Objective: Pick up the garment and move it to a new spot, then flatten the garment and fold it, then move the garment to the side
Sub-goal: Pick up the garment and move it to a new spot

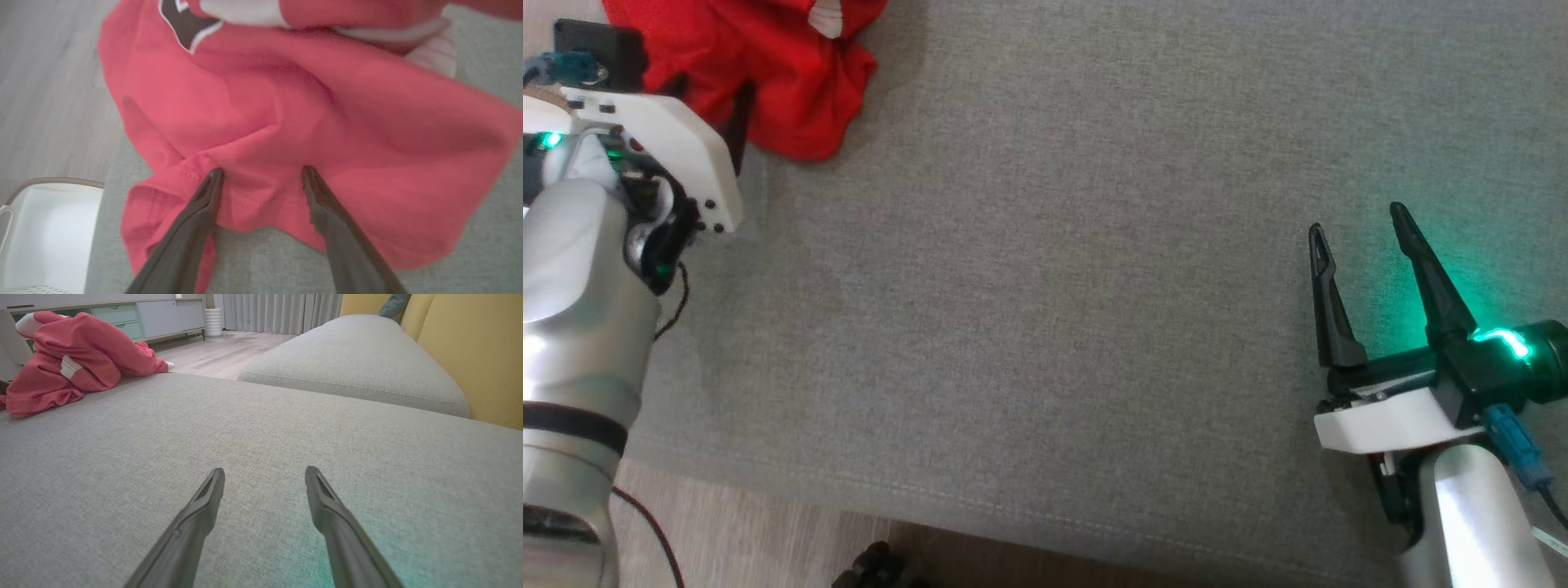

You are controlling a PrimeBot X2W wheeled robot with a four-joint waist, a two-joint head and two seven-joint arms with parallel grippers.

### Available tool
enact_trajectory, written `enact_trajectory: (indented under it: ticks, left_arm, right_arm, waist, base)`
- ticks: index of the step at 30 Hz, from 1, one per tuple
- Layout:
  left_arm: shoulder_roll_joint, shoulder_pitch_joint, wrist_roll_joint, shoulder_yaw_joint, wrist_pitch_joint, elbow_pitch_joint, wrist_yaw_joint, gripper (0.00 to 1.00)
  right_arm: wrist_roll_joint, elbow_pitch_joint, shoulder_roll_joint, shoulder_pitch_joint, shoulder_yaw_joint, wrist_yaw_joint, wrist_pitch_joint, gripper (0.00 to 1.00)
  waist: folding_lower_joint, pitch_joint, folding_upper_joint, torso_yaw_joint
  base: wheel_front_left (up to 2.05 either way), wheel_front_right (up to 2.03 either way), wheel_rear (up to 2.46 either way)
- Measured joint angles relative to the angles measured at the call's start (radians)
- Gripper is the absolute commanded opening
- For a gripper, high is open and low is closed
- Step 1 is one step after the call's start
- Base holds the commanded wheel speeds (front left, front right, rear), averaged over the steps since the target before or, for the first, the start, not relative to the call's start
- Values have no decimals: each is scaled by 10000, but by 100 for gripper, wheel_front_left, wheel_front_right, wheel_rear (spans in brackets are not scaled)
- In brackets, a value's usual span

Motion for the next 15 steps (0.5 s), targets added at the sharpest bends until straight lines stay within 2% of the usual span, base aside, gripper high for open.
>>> enact_trajectory:
  ticks: [2,3,4,5,11,15]
  left_arm:
    - [-29,-10,-353,-265,146,86,0,100]
    - [-33,-10,-491,-382,130,115,0,77]
    - [-27,-10,-608,-487,50,136,0,33]
    - [-27,-10,-608,-487,50,136,0,0]
    - [63,-11,-1120,-945,-424,301,0,0]
    - [337,-49,-1218,-1266,-823,343,0,0]
  right_arm:
    - [0,-10,0,0,0,0,8,100]
    - [2,-13,0,0,-2,0,8,100]
    - [2,-13,0,0,-2,0,8,100]
    - [2,-13,0,0,-2,0,8,100]
    - [113,71,-2,-5,10,0,-29,100]
    - [211,274,-2,-5,12,0,-119,100]
  waist:
    - [-1,27,0,-31]
    - [-1,27,0,-41]
    - [-1,19,0,-50]
    - [-1,19,0,-50]
    - [-2,-208,0,-85]
    - [-2,-467,0,-76]
  base:
    - [0,0,0]
    - [0,0,0]
    - [0,0,0]
    - [0,0,0]
    - [0,0,0]
    - [0,0,0]
